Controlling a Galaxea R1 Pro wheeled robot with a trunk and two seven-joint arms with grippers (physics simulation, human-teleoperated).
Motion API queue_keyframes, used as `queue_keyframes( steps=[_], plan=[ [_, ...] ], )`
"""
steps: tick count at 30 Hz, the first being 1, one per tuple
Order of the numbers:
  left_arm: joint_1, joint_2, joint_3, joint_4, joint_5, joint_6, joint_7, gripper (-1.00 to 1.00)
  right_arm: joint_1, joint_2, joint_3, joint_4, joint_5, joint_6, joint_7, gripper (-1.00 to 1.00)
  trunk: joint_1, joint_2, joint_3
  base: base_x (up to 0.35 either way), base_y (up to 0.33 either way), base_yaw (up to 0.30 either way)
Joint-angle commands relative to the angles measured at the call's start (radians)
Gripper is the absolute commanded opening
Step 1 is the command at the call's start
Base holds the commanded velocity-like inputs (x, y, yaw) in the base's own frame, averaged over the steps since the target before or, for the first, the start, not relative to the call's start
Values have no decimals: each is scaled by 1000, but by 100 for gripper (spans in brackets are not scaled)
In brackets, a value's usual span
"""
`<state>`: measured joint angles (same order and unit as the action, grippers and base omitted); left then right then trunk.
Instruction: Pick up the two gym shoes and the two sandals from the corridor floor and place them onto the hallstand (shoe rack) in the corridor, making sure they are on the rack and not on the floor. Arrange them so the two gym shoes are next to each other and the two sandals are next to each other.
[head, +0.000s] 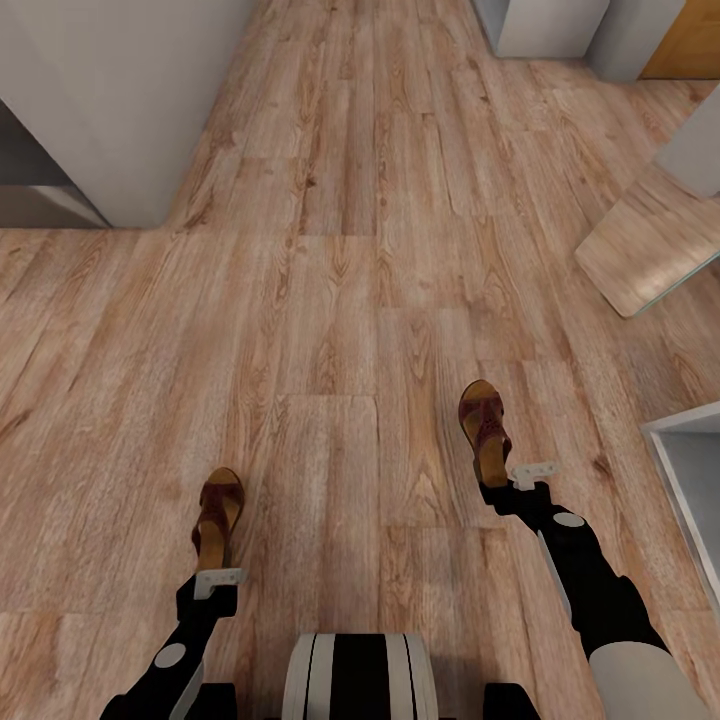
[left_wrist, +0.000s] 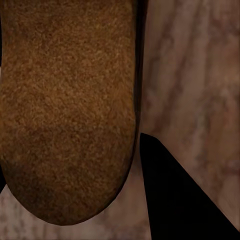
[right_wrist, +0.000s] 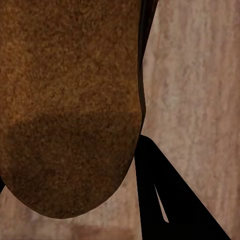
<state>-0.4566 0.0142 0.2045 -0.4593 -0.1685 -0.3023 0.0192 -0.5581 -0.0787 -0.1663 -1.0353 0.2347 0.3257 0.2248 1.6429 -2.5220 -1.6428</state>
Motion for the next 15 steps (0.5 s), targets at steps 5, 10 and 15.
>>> queue_keyframes(
  steps=[5, 10, 15],
  plan=[
    [-1, -1, 4, -1, -17, -4, 4, -100, 0, 0, -2, -2, 6, 6, 7, -100, 0, 0, 0, 0, 0, 0],
    [-1, -2, 4, -2, -17, -5, 4, -100, 0, 0, -2, -3, 6, 6, 7, -100, -1, 0, 3, 0, 0, 0],
    [-1, -2, 3, -3, -17, -5, 4, -100, 0, 0, -2, -4, 6, 6, 7, -100, -3, 1, 23, 0, 0, 0]
  ],
)
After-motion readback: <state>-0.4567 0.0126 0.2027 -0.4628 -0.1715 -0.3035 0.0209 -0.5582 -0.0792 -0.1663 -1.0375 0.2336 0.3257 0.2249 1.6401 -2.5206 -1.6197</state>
